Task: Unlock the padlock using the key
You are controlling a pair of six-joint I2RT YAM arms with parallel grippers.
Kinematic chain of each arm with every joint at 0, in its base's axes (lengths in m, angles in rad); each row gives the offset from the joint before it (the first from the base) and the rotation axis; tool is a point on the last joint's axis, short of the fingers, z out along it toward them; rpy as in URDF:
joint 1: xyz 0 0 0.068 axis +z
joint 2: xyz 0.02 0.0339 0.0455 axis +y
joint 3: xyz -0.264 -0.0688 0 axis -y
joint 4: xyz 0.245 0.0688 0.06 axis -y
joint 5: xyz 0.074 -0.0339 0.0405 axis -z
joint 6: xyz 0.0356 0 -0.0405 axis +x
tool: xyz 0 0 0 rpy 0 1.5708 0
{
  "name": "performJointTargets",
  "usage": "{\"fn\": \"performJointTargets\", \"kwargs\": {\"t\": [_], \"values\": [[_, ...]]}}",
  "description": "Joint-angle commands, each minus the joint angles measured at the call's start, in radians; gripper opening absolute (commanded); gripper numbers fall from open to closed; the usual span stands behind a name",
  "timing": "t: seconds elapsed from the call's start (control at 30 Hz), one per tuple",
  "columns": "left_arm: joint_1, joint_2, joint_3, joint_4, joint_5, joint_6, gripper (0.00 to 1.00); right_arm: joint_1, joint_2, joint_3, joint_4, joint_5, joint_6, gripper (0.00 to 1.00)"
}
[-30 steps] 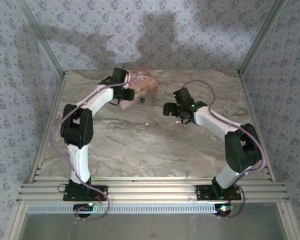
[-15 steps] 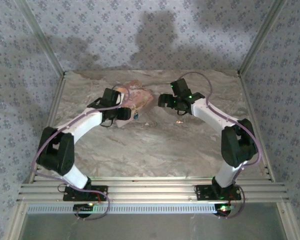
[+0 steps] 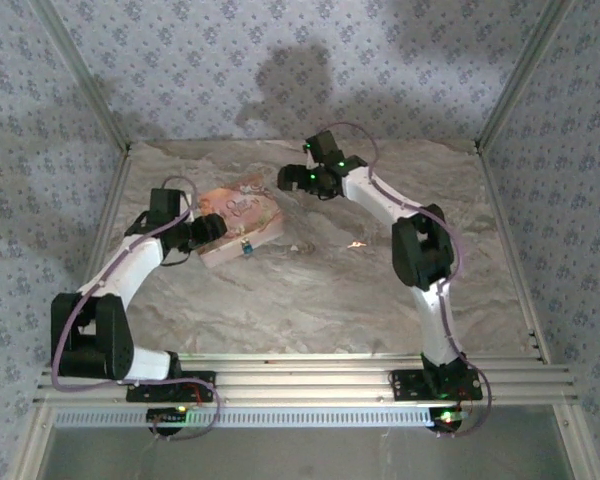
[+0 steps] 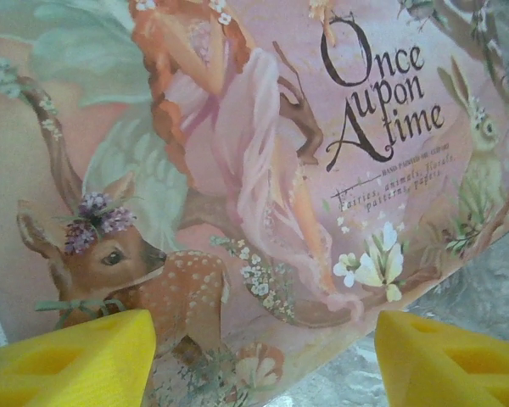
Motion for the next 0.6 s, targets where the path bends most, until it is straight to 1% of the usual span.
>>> {"fn": "performJointTargets", "kwargs": {"t": [0.0, 0.1, 0.2, 0.3, 0.37, 0.47, 0.57], "values": [[0.023, -0.05, -0.039, -0.035, 0.052, -0.057, 0.7, 0.028, 0.083, 0.115, -0.049, -0.099, 0.002, 0.94], [0.051, -0.112, -0.043, -0.063, 0.054, -0.054, 0.71, 0.058, 0.116, 0.151, -0.042, -0.112, 0.005, 0.92], [0.1, -0.172, -0.041, -0.109, 0.053, -0.048, 0.72, 0.082, 0.131, 0.151, -0.044, -0.114, 0.003, 0.91], [0.166, -0.211, -0.051, -0.146, 0.05, -0.045, 0.73, 0.094, 0.139, 0.142, -0.046, -0.116, 0.001, 0.9], [0.208, -0.213, -0.069, -0.155, 0.053, -0.044, 0.73, 0.099, 0.142, 0.13, -0.037, -0.12, 0.0, 0.87], [0.266, -0.185, -0.111, -0.13, 0.122, -0.056, 0.73, 0.105, 0.141, 0.118, -0.032, -0.128, 0.0, 0.79], [0.277, -0.159, -0.152, -0.072, 0.171, -0.072, 0.7, 0.108, 0.136, 0.107, -0.043, -0.133, -0.007, 0.68]]}}
